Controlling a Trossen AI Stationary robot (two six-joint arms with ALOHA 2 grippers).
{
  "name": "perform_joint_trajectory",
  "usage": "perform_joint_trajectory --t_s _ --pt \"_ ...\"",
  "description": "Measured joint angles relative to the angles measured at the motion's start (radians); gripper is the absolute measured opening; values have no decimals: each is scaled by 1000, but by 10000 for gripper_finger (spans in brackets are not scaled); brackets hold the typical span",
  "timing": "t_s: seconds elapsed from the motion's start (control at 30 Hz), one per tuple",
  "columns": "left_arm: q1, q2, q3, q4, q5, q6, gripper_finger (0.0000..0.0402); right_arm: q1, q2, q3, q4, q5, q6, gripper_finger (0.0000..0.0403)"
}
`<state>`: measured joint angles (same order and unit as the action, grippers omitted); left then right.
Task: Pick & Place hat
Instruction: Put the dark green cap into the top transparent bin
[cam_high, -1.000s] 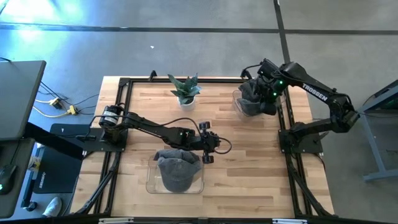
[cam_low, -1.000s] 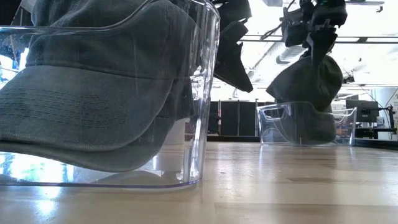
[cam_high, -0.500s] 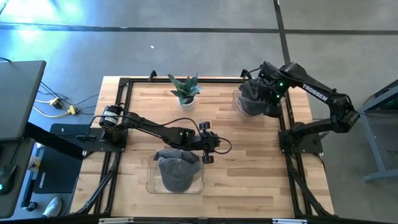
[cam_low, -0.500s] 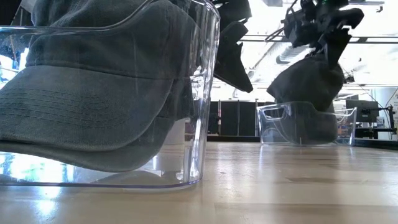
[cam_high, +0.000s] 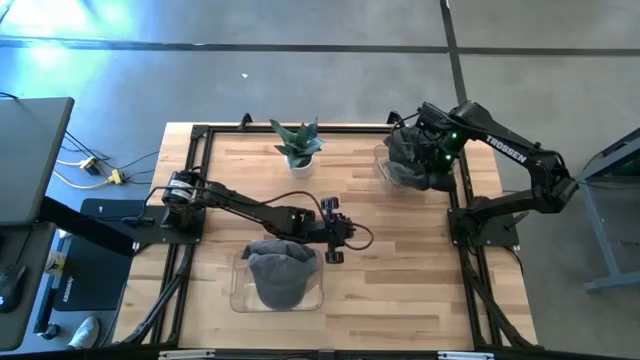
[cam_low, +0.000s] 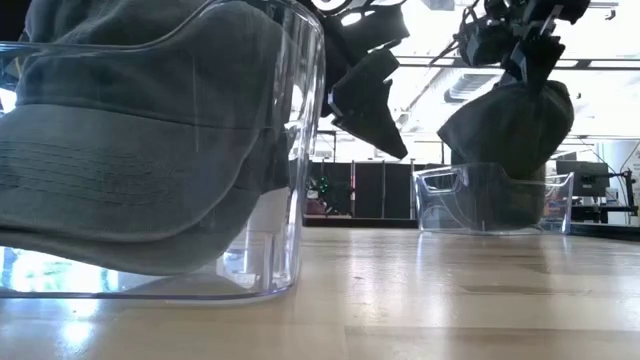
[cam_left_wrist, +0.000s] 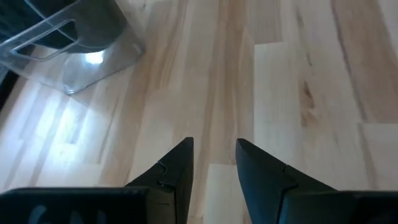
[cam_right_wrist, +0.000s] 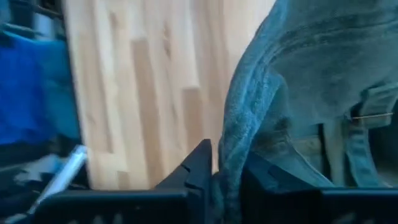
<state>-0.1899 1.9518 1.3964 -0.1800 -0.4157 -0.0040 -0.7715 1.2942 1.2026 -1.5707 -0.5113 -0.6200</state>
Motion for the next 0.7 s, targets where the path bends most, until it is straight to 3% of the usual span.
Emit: perform_joint_trajectory --t_s 0.2,0.5,0.7 --pt "0 0 0 3 -38 0 114 0 0 0 0 -59 65 63" --pt "0 0 0 -1 -38 0 114 -14 0 0 73 61 130 63" --pt "0 0 0 5 -40 0 114 -21 0 1 217 332 126 93"
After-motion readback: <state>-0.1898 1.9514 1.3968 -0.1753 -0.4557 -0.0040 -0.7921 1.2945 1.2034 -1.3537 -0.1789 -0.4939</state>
